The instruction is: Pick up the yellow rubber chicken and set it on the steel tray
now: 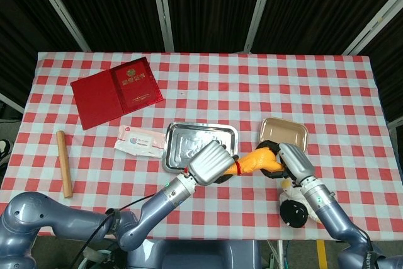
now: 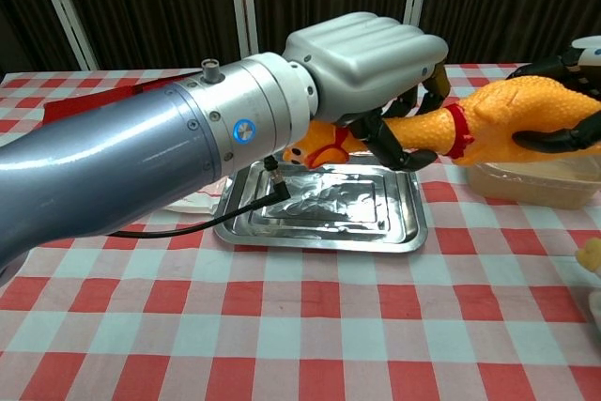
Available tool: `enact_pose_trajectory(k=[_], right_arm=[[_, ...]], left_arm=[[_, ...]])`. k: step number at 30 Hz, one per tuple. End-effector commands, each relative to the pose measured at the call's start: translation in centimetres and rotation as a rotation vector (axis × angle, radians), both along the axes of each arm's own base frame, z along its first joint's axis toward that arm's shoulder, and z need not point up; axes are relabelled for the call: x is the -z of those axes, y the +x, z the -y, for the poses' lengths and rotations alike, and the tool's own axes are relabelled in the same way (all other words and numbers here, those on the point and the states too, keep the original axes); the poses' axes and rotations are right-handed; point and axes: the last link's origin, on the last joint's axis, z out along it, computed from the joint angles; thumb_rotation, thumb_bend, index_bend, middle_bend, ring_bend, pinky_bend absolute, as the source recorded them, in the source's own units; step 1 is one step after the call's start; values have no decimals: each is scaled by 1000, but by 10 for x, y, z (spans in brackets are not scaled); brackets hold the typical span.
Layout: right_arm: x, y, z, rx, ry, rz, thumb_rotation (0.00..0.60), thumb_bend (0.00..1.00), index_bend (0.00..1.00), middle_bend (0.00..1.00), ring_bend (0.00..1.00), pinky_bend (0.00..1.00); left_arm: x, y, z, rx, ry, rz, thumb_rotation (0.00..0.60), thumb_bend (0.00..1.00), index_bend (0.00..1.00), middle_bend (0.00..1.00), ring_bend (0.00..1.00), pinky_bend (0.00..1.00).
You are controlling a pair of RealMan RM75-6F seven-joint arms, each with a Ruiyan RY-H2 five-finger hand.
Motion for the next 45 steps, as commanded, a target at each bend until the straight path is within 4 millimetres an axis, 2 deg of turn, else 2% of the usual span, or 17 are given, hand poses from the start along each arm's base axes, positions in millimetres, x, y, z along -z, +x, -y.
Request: enact_pose_trajectory(k=[1, 2, 4, 5, 6, 8, 10, 11, 12, 14, 17, 28, 33, 40, 45], right_arm=[[0, 0, -1, 0, -4, 1, 600, 1000, 971, 943, 947, 965], [0, 0, -2, -2, -1, -2, 600, 1000, 916, 900, 892, 919], [-1, 0, -4, -6, 7, -5, 600, 983, 745, 779, 769, 803], [0, 1, -6, -12, 22, -3, 600, 921, 589, 666, 663, 704], [0, 2, -7, -14, 31, -3, 600, 810, 425, 541, 542, 595], [0, 1, -10, -28, 66, -18, 600, 576, 173, 327, 330, 408], [0, 0, -12, -45, 87, -40, 600, 347, 31, 147, 150, 237], [-1, -1, -13, -55, 97, -54, 600, 226, 0, 64, 67, 150], [-1, -2, -14, -61, 105, -62, 600, 154, 0, 25, 26, 94], [-2, -2, -14, -65, 110, -59, 600, 80, 0, 0, 0, 25], [-4, -2, -13, -71, 102, -54, 600, 46, 0, 0, 0, 0], [-13, -5, -14, -86, 63, -47, 600, 42, 0, 0, 0, 0], [-24, -17, -12, -67, 33, -72, 600, 42, 0, 0, 0, 0], [-45, -43, -6, 5, -49, -80, 600, 42, 0, 0, 0, 0], [-56, -54, -5, 31, -105, -75, 600, 41, 0, 0, 0, 0]], left_arm=[[0, 0, 0, 0, 0, 2, 600, 750, 759, 763, 649, 716], [0, 0, 0, -1, 1, 3, 600, 750, 759, 763, 649, 716], [-1, 0, -1, -2, 2, 5, 600, 750, 756, 761, 649, 716], [-1, 0, -1, -3, 2, 8, 600, 750, 755, 761, 649, 716], [-1, 0, -1, -4, 2, 10, 600, 749, 754, 760, 649, 716], [-2, -1, -2, -5, 4, 14, 600, 749, 753, 759, 648, 716], [-2, -2, -2, -7, 3, 17, 600, 748, 751, 756, 648, 716], [-2, -2, -3, -9, 2, 20, 600, 748, 750, 754, 647, 716], [-2, -3, -3, -11, 2, 22, 600, 748, 748, 753, 647, 716], [-2, -4, -4, -13, 3, 29, 600, 747, 746, 752, 647, 716], [-2, -7, -5, -14, 2, 38, 600, 747, 745, 750, 646, 716], [-6, -18, -7, -26, -4, 77, 600, 746, 744, 749, 646, 716], [-9, -28, -9, -29, -19, 125, 600, 746, 744, 750, 646, 717], [-7, -51, -16, -6, -33, 147, 600, 736, 741, 746, 646, 717], [-7, -67, -25, -24, -32, 156, 600, 736, 740, 746, 646, 717]])
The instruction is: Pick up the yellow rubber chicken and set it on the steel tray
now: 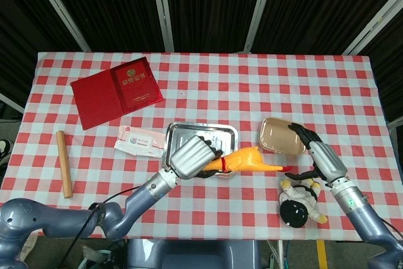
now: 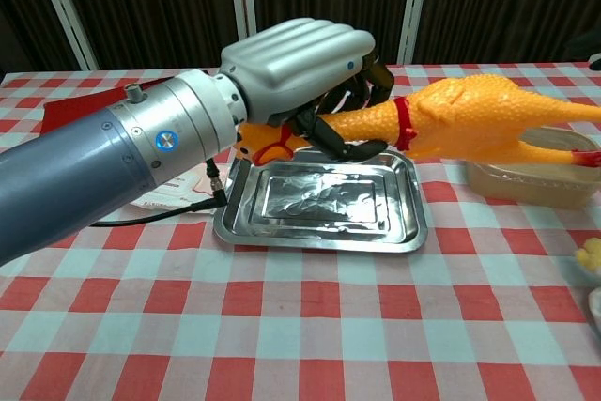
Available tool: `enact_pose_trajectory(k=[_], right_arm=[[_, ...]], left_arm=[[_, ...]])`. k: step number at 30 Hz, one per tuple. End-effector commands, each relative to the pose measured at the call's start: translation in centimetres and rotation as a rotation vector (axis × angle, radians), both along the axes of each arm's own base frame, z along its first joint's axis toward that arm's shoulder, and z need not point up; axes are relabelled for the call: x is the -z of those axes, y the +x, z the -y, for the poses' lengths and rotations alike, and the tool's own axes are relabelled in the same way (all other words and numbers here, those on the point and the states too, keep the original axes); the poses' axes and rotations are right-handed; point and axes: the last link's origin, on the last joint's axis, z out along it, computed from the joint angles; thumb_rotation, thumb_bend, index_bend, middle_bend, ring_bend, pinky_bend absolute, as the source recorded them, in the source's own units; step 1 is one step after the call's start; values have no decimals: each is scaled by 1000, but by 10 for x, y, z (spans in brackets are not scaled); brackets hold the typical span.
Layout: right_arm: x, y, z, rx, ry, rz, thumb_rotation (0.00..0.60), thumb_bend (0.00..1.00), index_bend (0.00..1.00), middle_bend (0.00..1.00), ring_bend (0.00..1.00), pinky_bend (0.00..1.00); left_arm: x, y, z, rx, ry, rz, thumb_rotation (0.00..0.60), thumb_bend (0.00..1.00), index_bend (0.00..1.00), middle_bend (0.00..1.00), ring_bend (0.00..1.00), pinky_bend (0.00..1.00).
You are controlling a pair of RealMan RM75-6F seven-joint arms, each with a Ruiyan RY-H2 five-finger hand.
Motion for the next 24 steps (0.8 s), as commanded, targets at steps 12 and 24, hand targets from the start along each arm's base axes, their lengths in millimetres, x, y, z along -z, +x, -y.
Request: enact_pose_trajectory(k=[12, 24], right_arm=[[-23, -25, -6, 51, -140, 1, 600, 42, 0, 0, 0, 0], [-24, -29, -12, 68, -156, 15, 600, 42, 0, 0, 0, 0]], left_arm=[[11, -58, -38, -87, 35, -71, 600, 735, 730, 734, 637, 683], [42, -69, -64, -201, 44, -76, 600, 670, 719, 722, 626, 644]])
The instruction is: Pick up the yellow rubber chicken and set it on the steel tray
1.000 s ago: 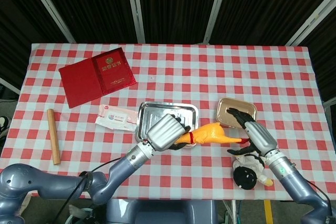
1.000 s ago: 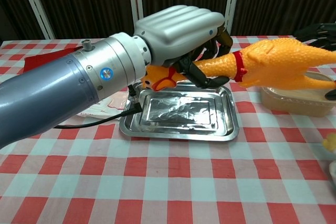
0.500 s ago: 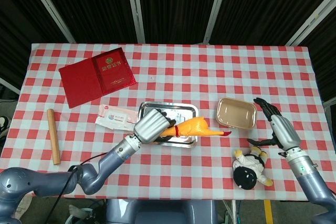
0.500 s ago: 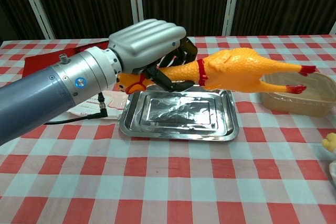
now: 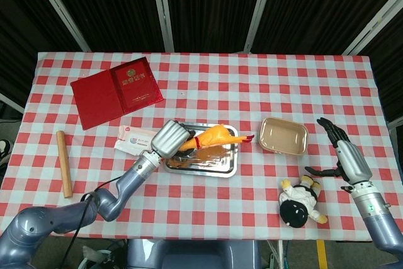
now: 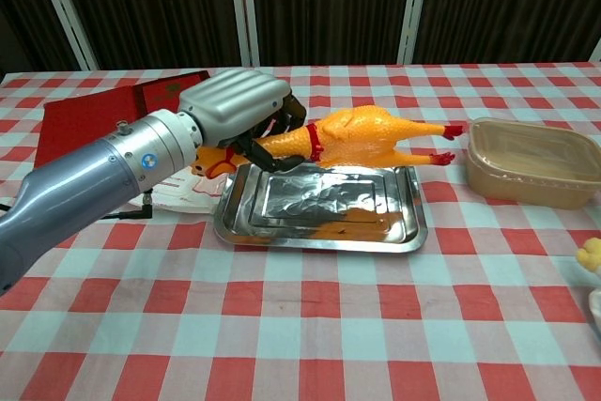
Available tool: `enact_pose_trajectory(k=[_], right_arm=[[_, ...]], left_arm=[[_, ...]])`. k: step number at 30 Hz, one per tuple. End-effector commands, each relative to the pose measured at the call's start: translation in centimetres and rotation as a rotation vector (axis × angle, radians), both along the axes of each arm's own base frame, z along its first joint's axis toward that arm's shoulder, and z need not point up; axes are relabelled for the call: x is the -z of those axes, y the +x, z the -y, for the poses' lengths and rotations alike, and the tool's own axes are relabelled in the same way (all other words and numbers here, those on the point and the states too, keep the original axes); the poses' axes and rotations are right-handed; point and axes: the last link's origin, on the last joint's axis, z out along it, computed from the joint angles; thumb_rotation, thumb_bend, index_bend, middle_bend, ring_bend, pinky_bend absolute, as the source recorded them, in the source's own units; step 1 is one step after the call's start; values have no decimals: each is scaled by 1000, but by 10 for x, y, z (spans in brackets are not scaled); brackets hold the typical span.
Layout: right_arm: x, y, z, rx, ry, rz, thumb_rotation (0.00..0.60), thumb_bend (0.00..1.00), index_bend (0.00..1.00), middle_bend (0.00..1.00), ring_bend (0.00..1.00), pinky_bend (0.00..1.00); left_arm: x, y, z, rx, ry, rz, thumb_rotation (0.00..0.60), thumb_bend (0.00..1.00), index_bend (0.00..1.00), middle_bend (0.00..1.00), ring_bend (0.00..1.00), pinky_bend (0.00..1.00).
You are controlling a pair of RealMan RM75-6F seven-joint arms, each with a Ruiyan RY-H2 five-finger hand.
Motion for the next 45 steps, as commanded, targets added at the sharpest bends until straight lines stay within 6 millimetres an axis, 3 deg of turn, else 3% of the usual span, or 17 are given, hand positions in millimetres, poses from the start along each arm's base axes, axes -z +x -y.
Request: enact_pose_trajectory(k=[1, 9, 14, 16, 19, 21, 28, 32, 35, 45], right_arm=[[-1, 0, 0, 0, -2, 5, 600, 41, 0, 0, 0, 0], [-5, -1, -1, 3, -18, 7, 600, 42, 0, 0, 0, 0], [-6, -2, -2, 5, -19, 11, 600, 42, 0, 0, 0, 0], [-6, -3, -3, 5, -19, 11, 600, 42, 0, 0, 0, 0], [-6, -4, -3, 6, -19, 16, 600, 42, 0, 0, 0, 0], [-6, -3, -3, 4, -16, 19, 600, 42, 0, 0, 0, 0], [-8, -4, -3, 1, -20, 22, 600, 42, 0, 0, 0, 0], [-12, -6, -2, 3, -36, 17, 600, 42, 0, 0, 0, 0], [-17, -11, -3, 15, -58, 2, 600, 42, 0, 0, 0, 0], [-31, -30, -8, 38, -182, -116, 600, 43, 0, 0, 0, 0]], left_arm=[[12, 5, -3, -30, -10, 24, 600, 658, 715, 716, 622, 633], [29, 10, 1, -43, -32, 14, 600, 418, 617, 621, 532, 539], [35, 6, 5, -42, -51, -32, 600, 246, 393, 397, 332, 375], [35, 5, 7, -45, -58, -38, 600, 186, 264, 254, 204, 314], [32, 3, 11, -51, -64, -36, 600, 163, 69, 70, 46, 196], [31, 2, 13, -56, -66, -34, 600, 157, 7, 10, 2, 113], [19, 9, 23, -52, -63, 30, 600, 143, 0, 0, 0, 47], [0, 9, 26, -43, -41, 84, 600, 143, 0, 0, 0, 47], [-30, 3, 29, -50, -9, 146, 600, 144, 0, 2, 0, 47], [-134, -65, 55, -239, 93, 227, 600, 143, 12, 73, 1, 49]])
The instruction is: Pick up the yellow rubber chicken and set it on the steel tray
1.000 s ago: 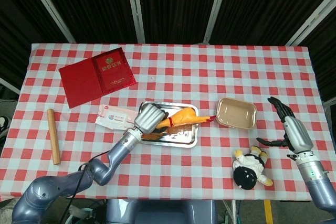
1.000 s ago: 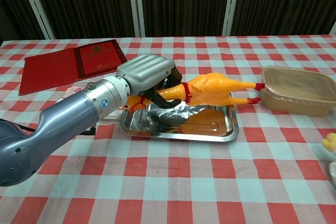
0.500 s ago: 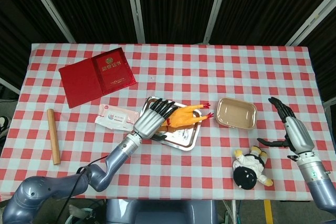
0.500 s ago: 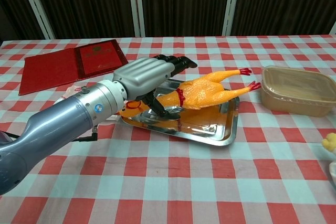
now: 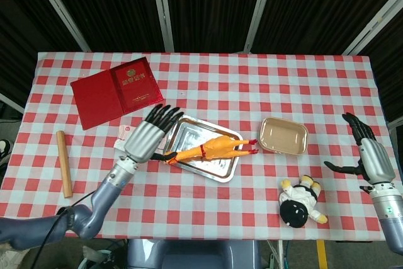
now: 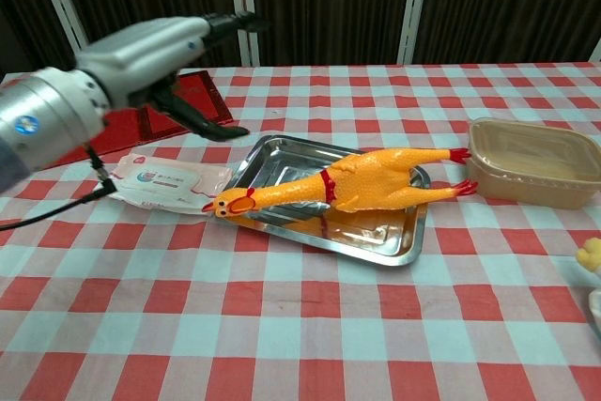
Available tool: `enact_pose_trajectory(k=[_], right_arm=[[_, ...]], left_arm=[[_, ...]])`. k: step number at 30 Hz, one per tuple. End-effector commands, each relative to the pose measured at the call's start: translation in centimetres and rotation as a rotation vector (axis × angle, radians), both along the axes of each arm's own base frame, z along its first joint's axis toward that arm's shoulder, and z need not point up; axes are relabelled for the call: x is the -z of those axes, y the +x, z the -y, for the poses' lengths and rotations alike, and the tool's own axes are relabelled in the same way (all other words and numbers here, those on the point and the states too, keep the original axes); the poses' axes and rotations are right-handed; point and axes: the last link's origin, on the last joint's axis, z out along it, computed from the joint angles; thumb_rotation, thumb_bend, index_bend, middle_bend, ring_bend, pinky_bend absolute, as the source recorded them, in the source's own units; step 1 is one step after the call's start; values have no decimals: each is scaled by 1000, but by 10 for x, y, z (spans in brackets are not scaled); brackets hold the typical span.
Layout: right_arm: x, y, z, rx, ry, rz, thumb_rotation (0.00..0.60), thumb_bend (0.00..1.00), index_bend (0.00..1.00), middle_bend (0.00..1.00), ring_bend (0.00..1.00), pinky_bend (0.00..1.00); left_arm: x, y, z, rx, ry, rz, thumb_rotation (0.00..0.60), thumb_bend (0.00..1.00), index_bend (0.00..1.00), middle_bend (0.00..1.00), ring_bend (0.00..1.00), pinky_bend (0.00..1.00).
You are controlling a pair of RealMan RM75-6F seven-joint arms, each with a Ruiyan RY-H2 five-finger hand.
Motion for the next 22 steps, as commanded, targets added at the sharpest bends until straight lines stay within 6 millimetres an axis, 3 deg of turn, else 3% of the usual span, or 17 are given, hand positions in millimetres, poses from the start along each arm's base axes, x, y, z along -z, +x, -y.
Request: enact_pose_trajectory(k=[1, 6, 12, 22], right_arm=[[-3, -7, -4, -7, -55, -77, 600, 43, 0, 0, 0, 0], [4, -11, -15, -42, -71, -196, 600, 42, 0, 0, 0, 0], [14, -16, -34, -51, -102, -371, 600, 42, 0, 0, 0, 0], [36, -10, -66, -31, -79, -444, 600, 49, 0, 0, 0, 0]], left_arm=[[-56, -44, 19, -129, 61, 41, 600, 143, 17, 75, 1, 49], [-93, -84, 46, -203, 143, 43, 600, 143, 22, 76, 1, 49], [-121, -129, 87, -306, 182, -6, 600, 143, 45, 83, 1, 49], [-141, -162, 142, -341, 251, -48, 600, 143, 75, 87, 1, 49]])
